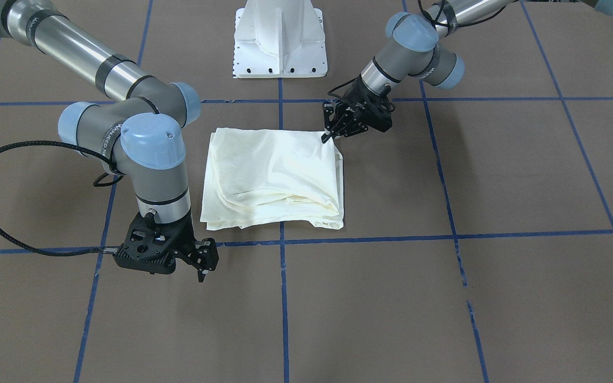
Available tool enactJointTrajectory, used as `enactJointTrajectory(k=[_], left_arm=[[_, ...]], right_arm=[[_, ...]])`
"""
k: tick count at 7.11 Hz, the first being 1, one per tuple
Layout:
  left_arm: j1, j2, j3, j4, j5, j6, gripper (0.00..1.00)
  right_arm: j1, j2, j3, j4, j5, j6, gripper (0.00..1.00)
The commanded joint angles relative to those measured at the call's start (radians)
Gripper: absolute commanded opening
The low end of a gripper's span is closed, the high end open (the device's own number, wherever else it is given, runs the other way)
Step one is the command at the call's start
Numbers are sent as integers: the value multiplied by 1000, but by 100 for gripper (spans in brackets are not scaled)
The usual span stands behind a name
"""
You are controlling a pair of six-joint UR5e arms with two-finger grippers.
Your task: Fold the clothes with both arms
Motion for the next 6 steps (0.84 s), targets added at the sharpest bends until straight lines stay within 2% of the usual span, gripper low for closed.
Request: enactJointTrajectory(k=[1,2,3,5,6], left_arm=[[7,22,-9,3,-2,-21,58],[5,25,-20,6,-5,-15,81],[-4,27,-44,15,-5,-12,99],[-9,43,-113,21,-44,-17,99],[2,28,-114,30,-40,-29,99]], right_arm=[[-1,0,0,1,0,3,100],[1,0,0,1,0,4,100],[1,-1,8,-1,0,4,100],[1,-1,12,-1,0,6,100],[1,-1,12,-1,0,6,100]])
